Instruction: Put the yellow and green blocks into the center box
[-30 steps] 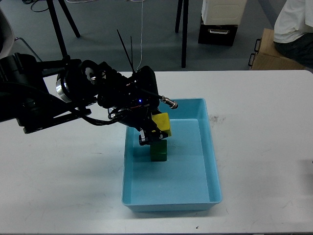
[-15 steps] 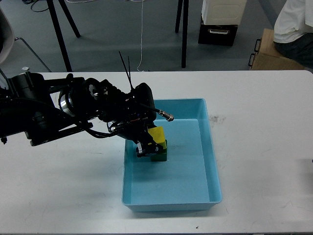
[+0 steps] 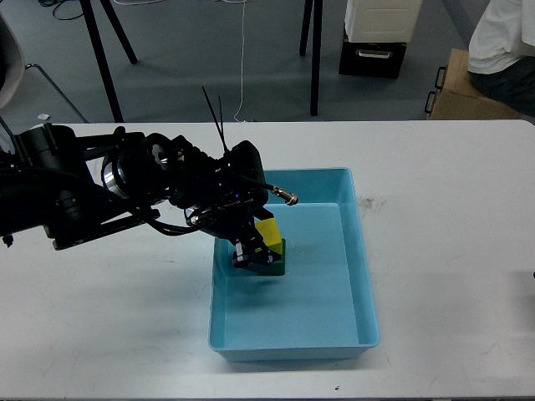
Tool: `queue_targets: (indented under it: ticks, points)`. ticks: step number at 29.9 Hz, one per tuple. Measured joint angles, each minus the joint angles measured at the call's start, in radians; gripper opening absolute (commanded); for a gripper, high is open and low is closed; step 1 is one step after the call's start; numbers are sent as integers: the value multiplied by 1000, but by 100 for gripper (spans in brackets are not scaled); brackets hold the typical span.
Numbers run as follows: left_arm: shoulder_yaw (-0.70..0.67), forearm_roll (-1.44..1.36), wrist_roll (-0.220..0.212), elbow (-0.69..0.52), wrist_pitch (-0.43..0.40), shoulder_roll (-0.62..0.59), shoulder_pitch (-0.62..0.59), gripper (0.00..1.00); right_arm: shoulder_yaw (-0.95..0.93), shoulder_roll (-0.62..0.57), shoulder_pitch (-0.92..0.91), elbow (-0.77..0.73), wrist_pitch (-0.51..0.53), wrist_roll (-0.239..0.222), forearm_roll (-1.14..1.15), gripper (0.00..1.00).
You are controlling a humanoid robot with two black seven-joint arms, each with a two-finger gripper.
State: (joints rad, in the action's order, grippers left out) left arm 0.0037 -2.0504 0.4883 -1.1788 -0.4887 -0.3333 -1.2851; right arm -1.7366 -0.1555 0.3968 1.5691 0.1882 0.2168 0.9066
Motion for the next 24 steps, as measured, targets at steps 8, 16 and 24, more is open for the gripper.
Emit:
queue_targets:
  ticks: [8, 16, 24]
  points:
    - [-195, 557, 0, -80, 0, -125, 101, 100, 9, 11, -56, -1, 4, 3, -1, 99]
    - [-528, 1149, 0, -80, 7, -158, 403, 100, 23, 56, -144, -15, 25, -8, -234, 99]
    - [-654, 1569, 0, -86, 242, -156, 686, 100, 88, 53, -196, -33, 87, -58, -576, 99]
